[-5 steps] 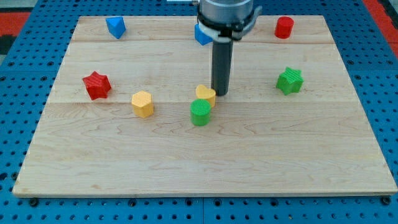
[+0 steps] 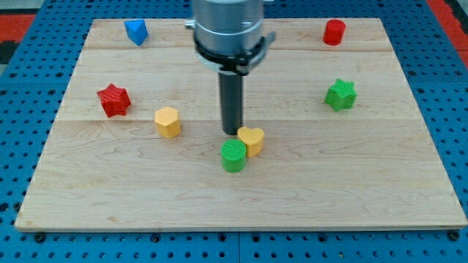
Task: Push the yellow heart below the green star
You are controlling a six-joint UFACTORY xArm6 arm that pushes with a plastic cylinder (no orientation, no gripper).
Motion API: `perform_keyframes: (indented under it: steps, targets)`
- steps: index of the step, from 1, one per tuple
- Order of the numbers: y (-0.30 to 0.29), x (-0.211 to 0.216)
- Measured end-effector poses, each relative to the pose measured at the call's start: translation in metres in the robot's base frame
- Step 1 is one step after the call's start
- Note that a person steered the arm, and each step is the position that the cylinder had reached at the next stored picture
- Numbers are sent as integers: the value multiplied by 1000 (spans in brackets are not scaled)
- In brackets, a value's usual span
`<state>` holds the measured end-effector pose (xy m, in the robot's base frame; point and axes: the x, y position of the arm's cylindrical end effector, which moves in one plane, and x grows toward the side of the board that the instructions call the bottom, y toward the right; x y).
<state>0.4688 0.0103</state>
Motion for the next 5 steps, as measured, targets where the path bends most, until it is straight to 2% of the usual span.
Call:
perform_keyframes:
  steps: [2, 3, 4, 5]
  targets:
    - [90, 61]
    - [62, 61]
    - [63, 86]
    - [104, 98]
